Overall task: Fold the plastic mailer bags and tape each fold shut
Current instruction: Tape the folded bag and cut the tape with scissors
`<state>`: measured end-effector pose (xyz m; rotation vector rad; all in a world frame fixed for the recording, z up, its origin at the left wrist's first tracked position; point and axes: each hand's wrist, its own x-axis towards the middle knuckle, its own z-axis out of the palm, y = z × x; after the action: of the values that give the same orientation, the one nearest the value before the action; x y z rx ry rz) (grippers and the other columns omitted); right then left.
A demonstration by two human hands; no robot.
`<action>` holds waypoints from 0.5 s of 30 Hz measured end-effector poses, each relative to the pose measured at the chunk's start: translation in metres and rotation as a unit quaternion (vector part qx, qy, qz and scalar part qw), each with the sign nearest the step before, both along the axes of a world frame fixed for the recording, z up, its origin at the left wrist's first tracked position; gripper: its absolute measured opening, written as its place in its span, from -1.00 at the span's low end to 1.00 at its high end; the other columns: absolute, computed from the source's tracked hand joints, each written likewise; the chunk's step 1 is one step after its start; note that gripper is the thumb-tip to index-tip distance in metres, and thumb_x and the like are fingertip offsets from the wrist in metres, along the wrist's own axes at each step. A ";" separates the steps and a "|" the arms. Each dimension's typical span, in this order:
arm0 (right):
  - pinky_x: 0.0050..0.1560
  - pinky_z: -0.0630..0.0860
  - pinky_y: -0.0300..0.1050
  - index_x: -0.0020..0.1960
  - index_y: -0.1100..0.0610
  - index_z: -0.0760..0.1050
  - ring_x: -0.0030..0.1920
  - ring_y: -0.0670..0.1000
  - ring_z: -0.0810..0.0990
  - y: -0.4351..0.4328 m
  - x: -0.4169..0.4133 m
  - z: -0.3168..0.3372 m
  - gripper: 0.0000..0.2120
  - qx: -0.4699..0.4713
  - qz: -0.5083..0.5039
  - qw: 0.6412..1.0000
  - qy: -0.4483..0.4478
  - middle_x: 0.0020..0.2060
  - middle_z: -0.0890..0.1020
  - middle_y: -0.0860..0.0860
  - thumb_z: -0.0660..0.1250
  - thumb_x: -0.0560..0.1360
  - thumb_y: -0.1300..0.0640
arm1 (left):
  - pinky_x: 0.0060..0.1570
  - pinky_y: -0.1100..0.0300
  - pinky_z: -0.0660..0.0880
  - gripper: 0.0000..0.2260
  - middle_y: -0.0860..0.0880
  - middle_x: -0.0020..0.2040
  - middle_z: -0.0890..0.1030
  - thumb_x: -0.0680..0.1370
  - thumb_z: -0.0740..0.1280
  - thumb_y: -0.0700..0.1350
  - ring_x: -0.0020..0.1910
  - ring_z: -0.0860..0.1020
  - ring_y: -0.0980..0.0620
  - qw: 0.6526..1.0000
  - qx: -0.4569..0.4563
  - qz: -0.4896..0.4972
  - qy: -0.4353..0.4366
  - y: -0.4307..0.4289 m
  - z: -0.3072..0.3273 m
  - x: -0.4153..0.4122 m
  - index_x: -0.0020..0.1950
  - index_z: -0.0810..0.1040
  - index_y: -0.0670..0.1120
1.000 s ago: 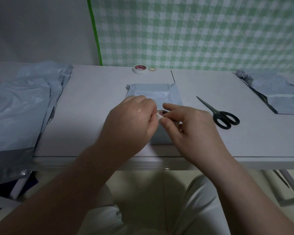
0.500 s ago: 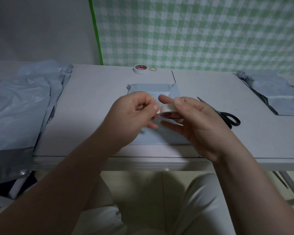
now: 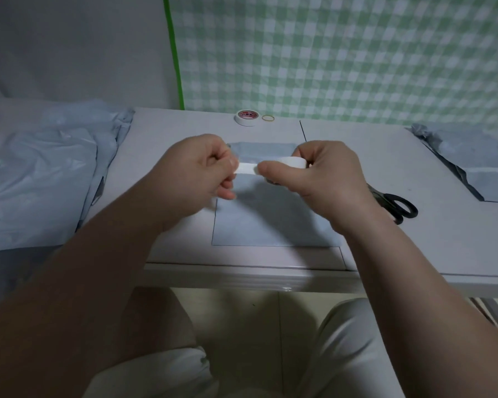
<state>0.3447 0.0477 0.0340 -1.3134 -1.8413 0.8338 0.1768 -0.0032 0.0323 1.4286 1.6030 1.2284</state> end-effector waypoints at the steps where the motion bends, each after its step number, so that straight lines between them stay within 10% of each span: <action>1: -0.40 0.33 -0.15 -0.38 0.20 0.53 -0.46 -0.08 0.39 0.000 -0.003 -0.002 -0.60 0.012 -0.010 1.000 -0.006 -0.48 0.54 0.05 0.53 0.26 -0.12 | -0.26 0.27 0.60 -0.80 -0.10 -0.30 0.48 0.60 0.20 -0.26 -0.40 0.51 0.12 0.999 -0.026 -0.001 -0.031 0.001 -0.003 -0.002 -0.23 0.44 -0.18; 8: -0.06 0.63 0.11 -0.23 0.08 0.46 -0.14 0.00 0.51 0.003 -0.016 -0.016 -0.76 -0.217 0.076 0.941 0.247 -0.31 0.48 -0.03 0.28 0.55 -0.02 | -0.17 0.08 0.64 -0.79 -0.10 -0.26 0.48 0.63 0.19 -0.20 -0.33 0.49 0.05 0.979 -0.136 0.002 -0.152 0.012 -0.019 -0.011 -0.21 0.43 -0.18; 15: -0.09 0.59 -0.02 -0.34 0.11 0.35 -0.33 0.00 0.50 0.010 -0.018 -0.015 -0.72 -0.197 0.087 0.925 0.314 -0.48 0.48 -0.02 0.41 0.44 0.19 | -0.20 0.18 0.61 -0.79 -0.09 -0.28 0.48 0.62 0.20 -0.21 -0.32 0.51 0.05 0.994 -0.086 -0.009 -0.067 0.014 -0.009 -0.015 -0.22 0.43 -0.18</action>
<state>0.3272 0.0579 0.0193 -0.9431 -1.3212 1.5746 0.1613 0.0110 0.0238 1.2250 1.5617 1.1218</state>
